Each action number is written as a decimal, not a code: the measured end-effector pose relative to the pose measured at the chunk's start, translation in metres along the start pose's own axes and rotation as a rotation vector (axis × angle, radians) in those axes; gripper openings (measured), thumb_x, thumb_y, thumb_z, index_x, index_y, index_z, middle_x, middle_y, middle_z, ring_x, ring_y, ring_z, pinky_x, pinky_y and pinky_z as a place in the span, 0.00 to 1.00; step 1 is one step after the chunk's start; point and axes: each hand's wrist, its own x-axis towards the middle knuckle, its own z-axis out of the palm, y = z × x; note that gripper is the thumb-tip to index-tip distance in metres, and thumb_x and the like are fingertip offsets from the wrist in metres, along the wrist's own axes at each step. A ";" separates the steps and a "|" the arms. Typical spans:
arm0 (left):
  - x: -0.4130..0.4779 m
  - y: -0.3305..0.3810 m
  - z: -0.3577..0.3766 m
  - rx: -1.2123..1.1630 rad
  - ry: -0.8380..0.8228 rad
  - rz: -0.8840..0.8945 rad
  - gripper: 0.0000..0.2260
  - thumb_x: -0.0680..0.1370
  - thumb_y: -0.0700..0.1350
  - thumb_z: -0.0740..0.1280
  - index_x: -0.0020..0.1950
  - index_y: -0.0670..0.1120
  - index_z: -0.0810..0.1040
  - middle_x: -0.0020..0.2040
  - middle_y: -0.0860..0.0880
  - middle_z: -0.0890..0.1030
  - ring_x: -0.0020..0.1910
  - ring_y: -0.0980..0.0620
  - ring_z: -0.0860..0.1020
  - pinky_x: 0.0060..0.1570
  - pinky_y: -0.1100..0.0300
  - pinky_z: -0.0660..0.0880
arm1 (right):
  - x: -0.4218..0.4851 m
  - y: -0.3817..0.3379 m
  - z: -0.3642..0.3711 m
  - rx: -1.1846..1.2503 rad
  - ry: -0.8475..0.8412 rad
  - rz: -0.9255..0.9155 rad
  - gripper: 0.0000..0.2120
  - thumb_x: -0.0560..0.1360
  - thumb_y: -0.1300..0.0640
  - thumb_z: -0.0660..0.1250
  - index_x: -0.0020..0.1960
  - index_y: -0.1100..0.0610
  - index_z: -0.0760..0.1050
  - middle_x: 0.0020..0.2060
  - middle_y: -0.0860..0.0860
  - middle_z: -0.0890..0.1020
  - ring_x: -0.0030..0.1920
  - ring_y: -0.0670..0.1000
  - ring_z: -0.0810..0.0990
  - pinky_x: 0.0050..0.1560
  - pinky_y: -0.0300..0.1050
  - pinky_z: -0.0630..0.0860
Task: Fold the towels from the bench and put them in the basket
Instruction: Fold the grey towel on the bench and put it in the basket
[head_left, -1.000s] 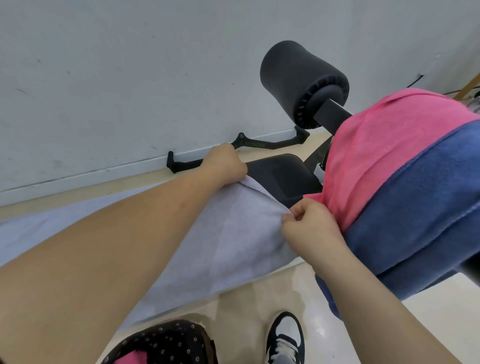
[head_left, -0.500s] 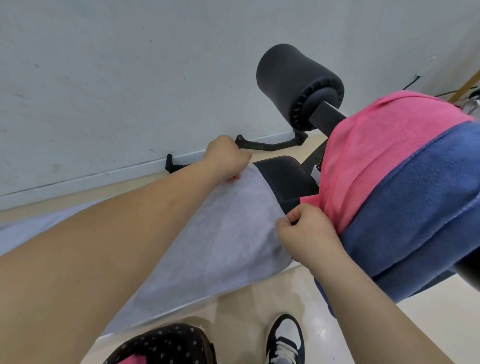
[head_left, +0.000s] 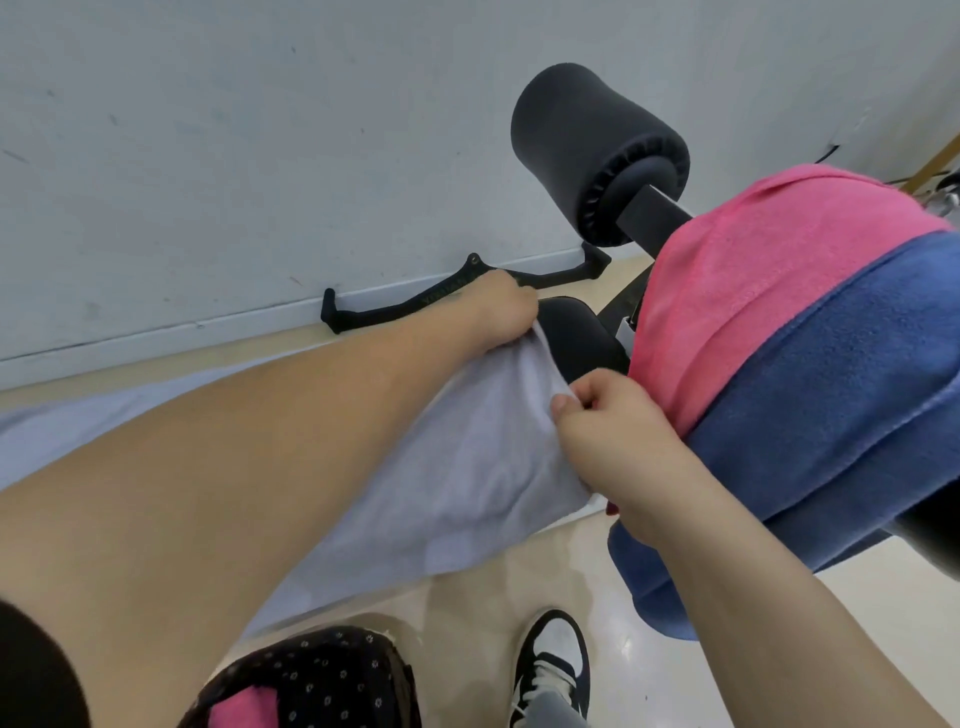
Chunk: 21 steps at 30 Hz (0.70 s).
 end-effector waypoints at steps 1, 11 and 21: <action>-0.001 0.003 0.002 -0.174 -0.039 -0.005 0.13 0.83 0.42 0.55 0.49 0.39 0.78 0.46 0.37 0.80 0.40 0.43 0.78 0.41 0.52 0.77 | -0.001 -0.001 -0.003 0.038 0.035 -0.022 0.09 0.82 0.55 0.64 0.49 0.61 0.75 0.35 0.49 0.72 0.31 0.44 0.69 0.28 0.37 0.68; -0.061 -0.010 -0.074 -0.674 0.112 -0.124 0.10 0.80 0.43 0.59 0.48 0.40 0.77 0.41 0.40 0.82 0.37 0.43 0.82 0.47 0.46 0.84 | -0.034 -0.039 0.008 0.247 -0.197 -0.028 0.06 0.77 0.61 0.66 0.48 0.59 0.82 0.38 0.62 0.78 0.38 0.56 0.76 0.38 0.51 0.73; -0.174 -0.148 -0.182 -0.636 0.382 -0.379 0.12 0.85 0.43 0.56 0.57 0.39 0.77 0.44 0.41 0.83 0.35 0.45 0.83 0.24 0.57 0.79 | -0.096 -0.118 0.130 0.181 -0.632 -0.126 0.09 0.77 0.65 0.64 0.43 0.56 0.82 0.29 0.45 0.76 0.29 0.42 0.74 0.27 0.34 0.69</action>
